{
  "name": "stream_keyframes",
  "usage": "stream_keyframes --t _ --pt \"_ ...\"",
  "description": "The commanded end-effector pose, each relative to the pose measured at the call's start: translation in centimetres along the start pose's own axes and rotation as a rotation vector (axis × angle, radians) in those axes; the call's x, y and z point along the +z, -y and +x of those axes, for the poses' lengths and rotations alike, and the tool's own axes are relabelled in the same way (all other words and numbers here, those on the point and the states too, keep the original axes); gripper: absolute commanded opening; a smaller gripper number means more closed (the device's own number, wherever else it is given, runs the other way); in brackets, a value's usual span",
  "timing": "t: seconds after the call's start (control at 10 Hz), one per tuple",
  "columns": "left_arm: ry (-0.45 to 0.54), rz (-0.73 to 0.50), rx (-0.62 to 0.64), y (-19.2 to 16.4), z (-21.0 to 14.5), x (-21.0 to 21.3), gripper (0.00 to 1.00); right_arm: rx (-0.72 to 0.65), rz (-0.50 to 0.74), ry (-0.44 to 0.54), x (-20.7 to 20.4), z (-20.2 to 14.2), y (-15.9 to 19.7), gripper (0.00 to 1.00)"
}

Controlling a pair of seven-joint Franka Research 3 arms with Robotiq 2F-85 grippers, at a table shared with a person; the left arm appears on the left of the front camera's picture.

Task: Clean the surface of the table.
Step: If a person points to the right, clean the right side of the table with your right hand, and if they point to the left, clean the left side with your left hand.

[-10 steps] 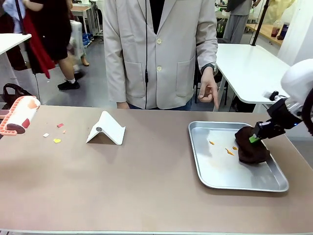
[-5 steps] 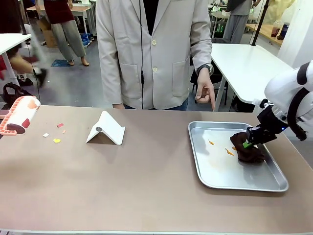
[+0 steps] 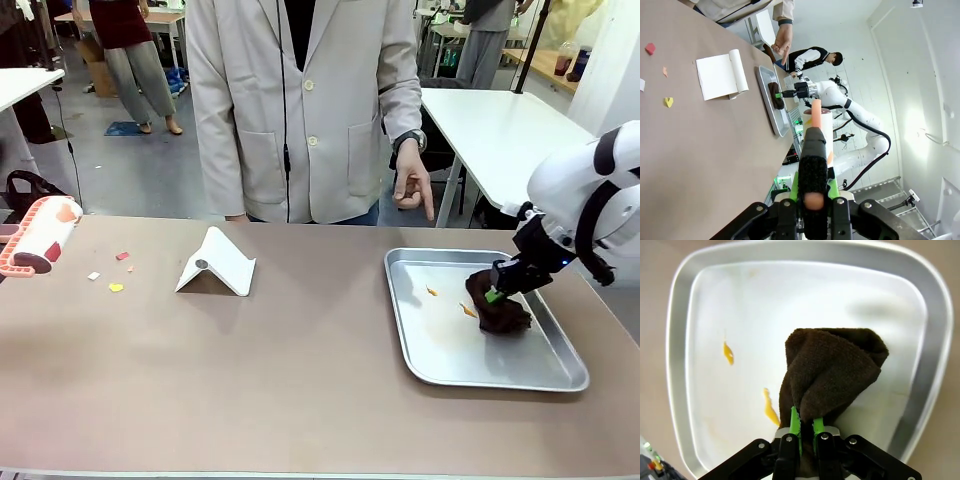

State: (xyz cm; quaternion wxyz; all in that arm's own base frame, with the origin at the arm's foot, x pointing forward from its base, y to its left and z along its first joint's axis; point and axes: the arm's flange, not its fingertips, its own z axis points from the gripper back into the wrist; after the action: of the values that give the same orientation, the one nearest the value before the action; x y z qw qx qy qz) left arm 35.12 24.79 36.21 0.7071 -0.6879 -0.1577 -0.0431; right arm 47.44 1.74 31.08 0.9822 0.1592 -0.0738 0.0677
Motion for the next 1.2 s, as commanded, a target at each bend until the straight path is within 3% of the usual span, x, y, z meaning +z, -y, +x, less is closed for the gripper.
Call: stream_keyframes --t 0.0,0.6,1.1 --pt "-0.012 0.001 -0.013 0.3 -0.2 0.2 0.00 0.020 -0.032 -0.052 -3.6 0.4 -3.8 0.11" --pt "-0.012 0.001 -0.013 0.3 -0.2 0.2 0.00 0.245 0.086 -0.123 -8.0 0.2 -11.6 0.11" --pt "-0.012 0.001 -0.013 0.3 -0.2 0.2 0.00 0.273 0.076 -0.108 -8.1 0.1 -11.6 0.11"
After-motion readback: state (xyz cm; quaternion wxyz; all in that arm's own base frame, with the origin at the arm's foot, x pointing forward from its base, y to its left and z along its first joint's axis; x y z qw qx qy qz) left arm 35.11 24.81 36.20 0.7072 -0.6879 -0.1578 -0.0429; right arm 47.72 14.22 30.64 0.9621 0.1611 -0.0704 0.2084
